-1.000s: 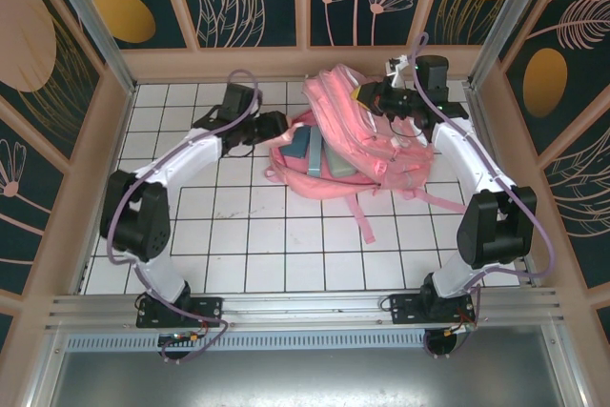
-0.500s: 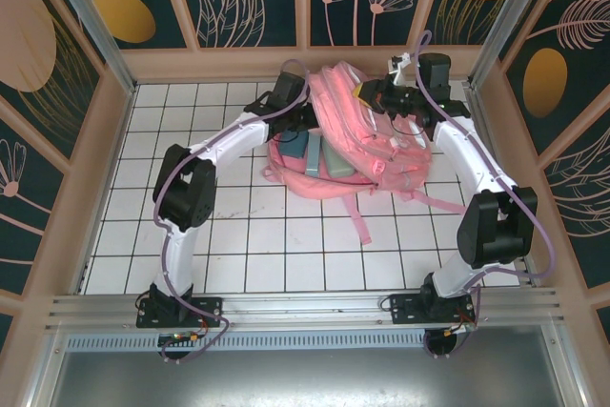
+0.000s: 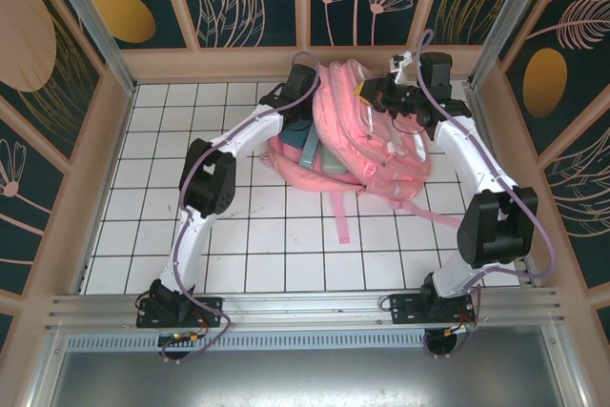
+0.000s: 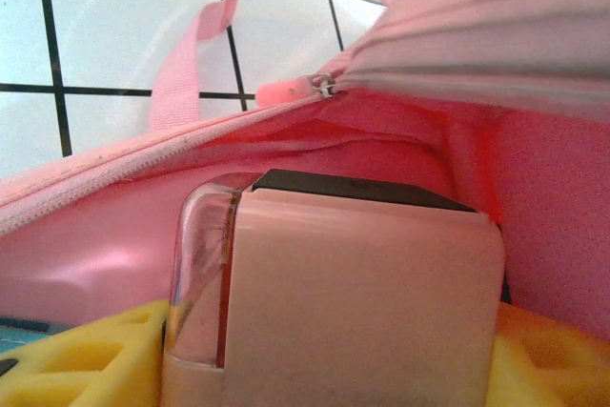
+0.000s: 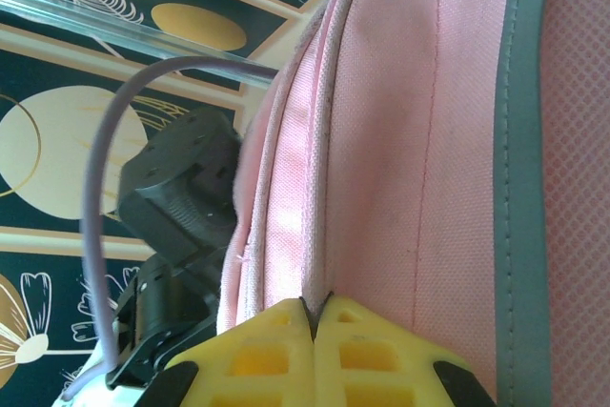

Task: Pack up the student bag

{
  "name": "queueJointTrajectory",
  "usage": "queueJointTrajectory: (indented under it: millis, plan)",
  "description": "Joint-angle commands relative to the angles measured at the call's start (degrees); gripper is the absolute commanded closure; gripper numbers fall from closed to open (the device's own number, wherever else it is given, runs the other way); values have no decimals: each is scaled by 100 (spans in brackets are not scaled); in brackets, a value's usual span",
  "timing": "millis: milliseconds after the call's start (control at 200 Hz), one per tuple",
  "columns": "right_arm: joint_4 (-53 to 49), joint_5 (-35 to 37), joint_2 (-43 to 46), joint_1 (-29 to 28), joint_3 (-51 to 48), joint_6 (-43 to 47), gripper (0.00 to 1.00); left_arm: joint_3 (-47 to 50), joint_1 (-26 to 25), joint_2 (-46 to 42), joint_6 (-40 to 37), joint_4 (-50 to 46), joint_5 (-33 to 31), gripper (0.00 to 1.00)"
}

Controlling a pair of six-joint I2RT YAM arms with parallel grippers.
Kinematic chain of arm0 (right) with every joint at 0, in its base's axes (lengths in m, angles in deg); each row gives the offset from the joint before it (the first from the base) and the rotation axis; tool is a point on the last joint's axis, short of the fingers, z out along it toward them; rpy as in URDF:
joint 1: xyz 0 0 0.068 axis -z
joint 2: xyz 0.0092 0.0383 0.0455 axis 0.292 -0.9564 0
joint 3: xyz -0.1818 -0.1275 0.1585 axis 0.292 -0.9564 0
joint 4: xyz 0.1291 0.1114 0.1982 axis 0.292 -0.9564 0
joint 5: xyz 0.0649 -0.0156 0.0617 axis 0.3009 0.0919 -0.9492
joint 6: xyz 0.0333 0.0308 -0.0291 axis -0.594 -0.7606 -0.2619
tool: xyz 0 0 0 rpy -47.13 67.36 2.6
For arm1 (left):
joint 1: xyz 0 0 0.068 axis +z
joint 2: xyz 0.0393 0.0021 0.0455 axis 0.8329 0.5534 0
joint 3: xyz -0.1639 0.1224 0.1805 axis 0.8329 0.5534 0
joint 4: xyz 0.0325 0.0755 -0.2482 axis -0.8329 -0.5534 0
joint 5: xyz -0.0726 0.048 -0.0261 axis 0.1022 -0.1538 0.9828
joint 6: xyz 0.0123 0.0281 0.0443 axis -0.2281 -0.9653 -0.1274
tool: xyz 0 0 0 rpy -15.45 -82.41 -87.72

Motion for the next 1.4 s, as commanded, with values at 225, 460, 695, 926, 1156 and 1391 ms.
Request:
queueJointTrajectory:
  millis: [225,460,695,926,1156,1391]
  plan:
    - [573,-553,110,-20,337,53,100,253,-70,-354,-40,76,-280,21]
    - [585,-579,60,16,299,109,100,826,-69,-954,-157,110,-429,11]
    - [533,-625,34,84,247,232,100,1708,-11,-1685,-381,-39,-906,11]
    - [460,-623,34,83,64,392,100,3242,579,-2503,-511,120,-1269,25]
    - [135,-494,-64,16,54,760,100,3276,993,-1920,-967,-194,-1334,27]
    - [-357,-61,-180,-368,-96,1260,100,2491,1028,-1047,-1251,-462,-1194,36]
